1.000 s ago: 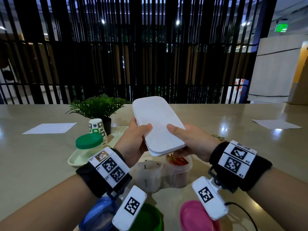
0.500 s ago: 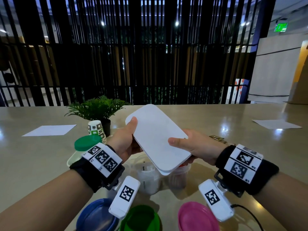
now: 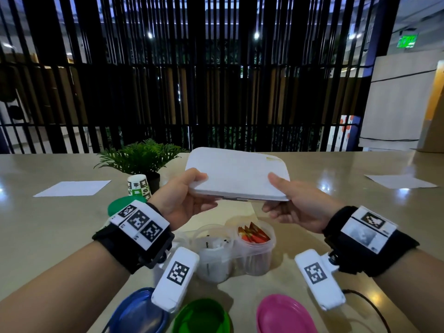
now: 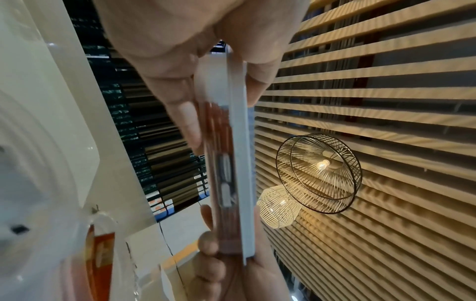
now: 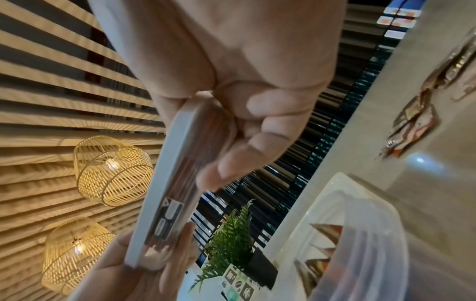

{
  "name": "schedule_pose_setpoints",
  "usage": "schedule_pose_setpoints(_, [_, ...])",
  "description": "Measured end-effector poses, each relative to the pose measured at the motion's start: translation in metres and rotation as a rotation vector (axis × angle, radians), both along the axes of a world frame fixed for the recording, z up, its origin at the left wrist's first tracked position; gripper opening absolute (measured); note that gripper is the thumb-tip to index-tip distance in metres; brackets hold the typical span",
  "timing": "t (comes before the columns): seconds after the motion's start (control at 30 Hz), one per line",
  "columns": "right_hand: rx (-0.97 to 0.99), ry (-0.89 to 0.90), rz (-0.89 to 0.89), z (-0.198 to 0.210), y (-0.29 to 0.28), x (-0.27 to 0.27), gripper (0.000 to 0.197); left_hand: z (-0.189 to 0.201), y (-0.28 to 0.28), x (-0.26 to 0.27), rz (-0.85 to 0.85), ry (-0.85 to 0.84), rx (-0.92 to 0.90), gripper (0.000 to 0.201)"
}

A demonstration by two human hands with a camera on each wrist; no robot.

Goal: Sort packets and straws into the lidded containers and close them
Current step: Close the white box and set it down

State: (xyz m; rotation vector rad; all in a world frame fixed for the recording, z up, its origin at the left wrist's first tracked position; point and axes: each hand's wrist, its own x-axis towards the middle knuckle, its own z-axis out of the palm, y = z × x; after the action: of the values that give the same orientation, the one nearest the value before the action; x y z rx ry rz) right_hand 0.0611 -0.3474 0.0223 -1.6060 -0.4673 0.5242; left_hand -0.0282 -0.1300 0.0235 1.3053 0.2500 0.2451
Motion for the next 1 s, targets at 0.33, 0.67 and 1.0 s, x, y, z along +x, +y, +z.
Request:
schedule_pose_setpoints(0.33, [0.015, -0.151, -0.14, -0.003, 0.009, 0.007, 0.045, -0.006, 0.012, 0.001, 0.069, 0.056, 0.185, 0.039])
schedule_pose_setpoints(0.67, [0.044, -0.059, -0.216, -0.004, 0.019, 0.012, 0.05, 0.001, 0.019, 0.007, -0.032, 0.094, 0.222, 0.03])
schedule_pose_setpoints(1.0, [-0.11, -0.169, -0.073, -0.021, 0.018, 0.025, 0.034, 0.007, 0.049, 0.038, 0.019, -0.011, 0.227, 0.043])
